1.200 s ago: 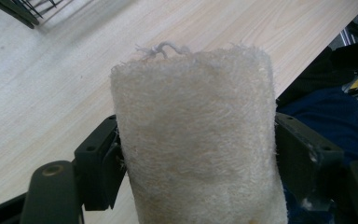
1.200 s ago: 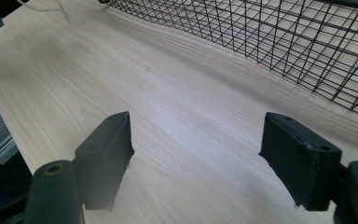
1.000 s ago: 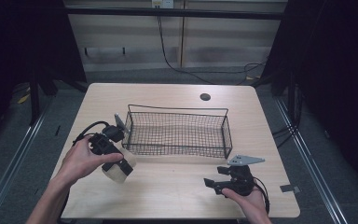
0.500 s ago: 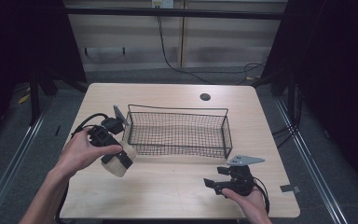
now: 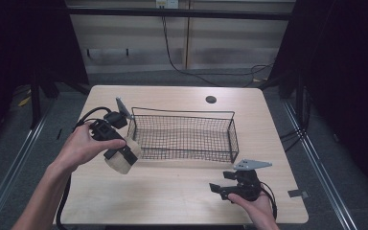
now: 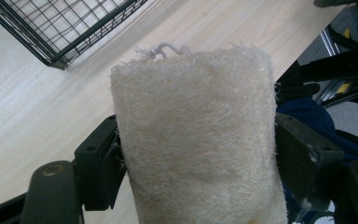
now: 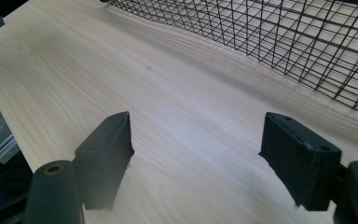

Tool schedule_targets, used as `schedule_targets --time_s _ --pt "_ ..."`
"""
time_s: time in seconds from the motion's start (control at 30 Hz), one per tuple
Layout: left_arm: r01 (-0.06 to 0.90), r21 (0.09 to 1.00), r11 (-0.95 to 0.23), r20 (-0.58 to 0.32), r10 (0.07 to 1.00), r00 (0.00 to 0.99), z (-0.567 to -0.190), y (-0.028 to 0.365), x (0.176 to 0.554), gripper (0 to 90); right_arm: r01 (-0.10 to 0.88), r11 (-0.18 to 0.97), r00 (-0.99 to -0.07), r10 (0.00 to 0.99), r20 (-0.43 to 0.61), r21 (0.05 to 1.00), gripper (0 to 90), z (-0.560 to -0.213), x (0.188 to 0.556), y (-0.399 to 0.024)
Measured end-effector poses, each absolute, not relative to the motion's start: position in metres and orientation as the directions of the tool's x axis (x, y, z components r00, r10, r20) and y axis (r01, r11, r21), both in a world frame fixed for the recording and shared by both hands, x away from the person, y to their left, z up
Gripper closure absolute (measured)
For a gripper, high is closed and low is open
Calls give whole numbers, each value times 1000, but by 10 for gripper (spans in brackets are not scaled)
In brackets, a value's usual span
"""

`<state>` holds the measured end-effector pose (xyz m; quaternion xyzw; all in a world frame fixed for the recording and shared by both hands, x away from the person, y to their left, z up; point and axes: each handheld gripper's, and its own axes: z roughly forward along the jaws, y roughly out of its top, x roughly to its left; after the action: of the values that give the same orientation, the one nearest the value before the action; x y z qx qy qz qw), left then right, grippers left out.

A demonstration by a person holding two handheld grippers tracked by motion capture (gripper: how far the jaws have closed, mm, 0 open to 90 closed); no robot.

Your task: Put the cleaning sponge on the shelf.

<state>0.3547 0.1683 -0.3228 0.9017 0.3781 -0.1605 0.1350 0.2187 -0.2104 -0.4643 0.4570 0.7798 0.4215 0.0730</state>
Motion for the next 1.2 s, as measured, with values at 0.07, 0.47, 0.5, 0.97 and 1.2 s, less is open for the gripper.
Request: schedule_targets --time_s 0.07,0.47,0.5,0.97,1.2 --pt "728 128 -674 -395 639 661 -321 167 357 249 651 228 -572 774 271 724 244 -464 219 -210" --pt "739 132 -661 -347 668 659 -305 155 368 250 650 228 -573 773 271 725 244 -464 219 -211" --pt "737 128 -664 -344 667 661 -303 153 368 250 651 227 -573 773 272 725 245 -464 219 -211" --pt "777 138 -615 -329 711 621 -300 138 382 251 651 231 -576 771 271 723 244 -464 218 -210" --pt "821 128 -557 -321 760 566 -302 129 390 250 646 233 -580 769 269 727 244 -464 218 -211"
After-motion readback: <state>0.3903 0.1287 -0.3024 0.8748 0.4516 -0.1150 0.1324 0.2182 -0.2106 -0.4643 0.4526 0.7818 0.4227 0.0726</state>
